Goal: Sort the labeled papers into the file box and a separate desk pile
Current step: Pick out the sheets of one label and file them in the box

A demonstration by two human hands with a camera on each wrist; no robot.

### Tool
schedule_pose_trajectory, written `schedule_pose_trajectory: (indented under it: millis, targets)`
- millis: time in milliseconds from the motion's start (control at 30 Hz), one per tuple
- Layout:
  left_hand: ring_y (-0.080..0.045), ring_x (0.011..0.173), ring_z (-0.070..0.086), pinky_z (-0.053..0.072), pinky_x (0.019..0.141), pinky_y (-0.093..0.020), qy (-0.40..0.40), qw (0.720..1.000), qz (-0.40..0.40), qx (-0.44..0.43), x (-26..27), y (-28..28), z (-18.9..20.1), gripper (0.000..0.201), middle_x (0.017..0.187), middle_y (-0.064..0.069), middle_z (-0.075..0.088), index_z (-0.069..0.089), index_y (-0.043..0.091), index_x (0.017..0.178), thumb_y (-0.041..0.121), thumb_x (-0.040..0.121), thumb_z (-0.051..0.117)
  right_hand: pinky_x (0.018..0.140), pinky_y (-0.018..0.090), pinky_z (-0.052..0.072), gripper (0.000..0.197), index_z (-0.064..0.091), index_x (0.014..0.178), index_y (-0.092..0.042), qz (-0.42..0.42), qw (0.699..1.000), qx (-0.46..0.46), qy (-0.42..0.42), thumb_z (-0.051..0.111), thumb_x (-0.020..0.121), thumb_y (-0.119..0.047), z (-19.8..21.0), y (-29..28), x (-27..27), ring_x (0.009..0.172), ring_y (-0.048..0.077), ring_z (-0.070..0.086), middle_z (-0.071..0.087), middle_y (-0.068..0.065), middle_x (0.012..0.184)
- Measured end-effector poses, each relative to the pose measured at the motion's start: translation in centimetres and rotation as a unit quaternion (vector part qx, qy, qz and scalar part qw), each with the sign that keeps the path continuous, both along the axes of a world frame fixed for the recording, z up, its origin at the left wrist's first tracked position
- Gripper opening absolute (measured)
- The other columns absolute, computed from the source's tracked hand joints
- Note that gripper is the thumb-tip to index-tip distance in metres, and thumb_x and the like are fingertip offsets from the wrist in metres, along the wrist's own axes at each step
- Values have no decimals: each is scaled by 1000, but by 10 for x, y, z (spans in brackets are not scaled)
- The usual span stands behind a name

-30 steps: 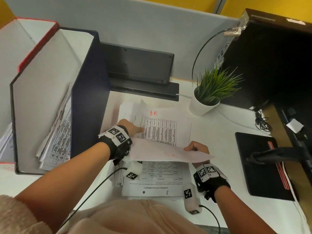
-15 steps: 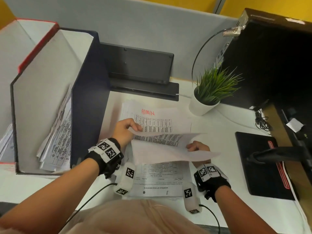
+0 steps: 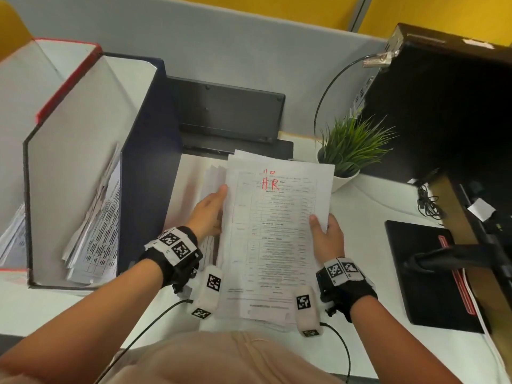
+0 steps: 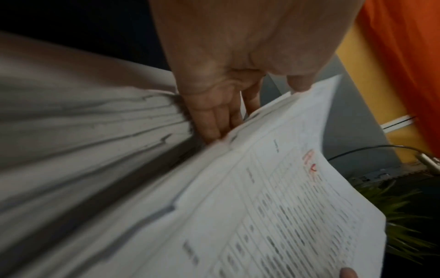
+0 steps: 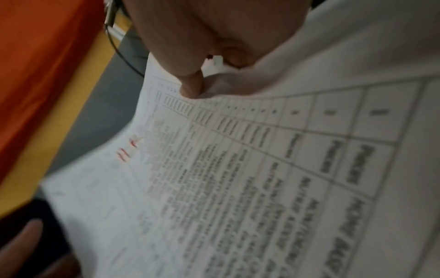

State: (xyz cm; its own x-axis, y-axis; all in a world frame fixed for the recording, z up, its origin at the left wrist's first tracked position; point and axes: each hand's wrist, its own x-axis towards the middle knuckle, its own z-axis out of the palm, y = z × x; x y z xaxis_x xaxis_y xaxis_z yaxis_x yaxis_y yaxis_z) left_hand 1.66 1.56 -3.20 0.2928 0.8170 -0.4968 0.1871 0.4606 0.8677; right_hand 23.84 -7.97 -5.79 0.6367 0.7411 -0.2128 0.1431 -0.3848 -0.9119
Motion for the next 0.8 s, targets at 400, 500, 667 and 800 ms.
schedule_pose_trajectory:
  millis: [400, 500, 667, 800]
  targets:
    - [9, 99, 58, 49, 75, -7, 2, 933, -1, 359, 14, -10, 64, 38, 110, 15, 60, 52, 14, 124, 14, 88, 61, 70, 11, 53, 12, 51, 94, -29, -45, 952, 303, 11, 55, 92, -18, 90, 11, -14, 89, -6, 64, 64, -12, 98]
    - [14, 98, 58, 47, 75, -4, -43, 918, 21, 393, 11, -15, 75, 34, 105, 23, 59, 53, 22, 117, 14, 86, 64, 80, 16, 53, 24, 53, 105, -30, -29, 936, 347, 47, 63, 88, -17, 103, 8, -17, 102, 2, 64, 67, -12, 105]
    - [-13, 98, 64, 53, 83, -28, 25, 945, 4, 326, 15, -24, 49, 25, 106, -2, 67, 60, 13, 111, 17, 86, 63, 87, 28, 55, 30, 58, 108, -20, -38, 966, 236, 97, 69, 82, -10, 87, 2, -34, 94, 0, 65, 66, -3, 108]
    - [5, 94, 63, 49, 74, -6, -12, 942, 49, 332, 16, -21, 48, 31, 103, 14, 64, 61, 10, 117, 21, 87, 61, 83, 24, 56, 28, 61, 99, -27, -37, 955, 274, 106, 70, 80, -9, 91, 2, -34, 92, -2, 66, 67, -17, 94]
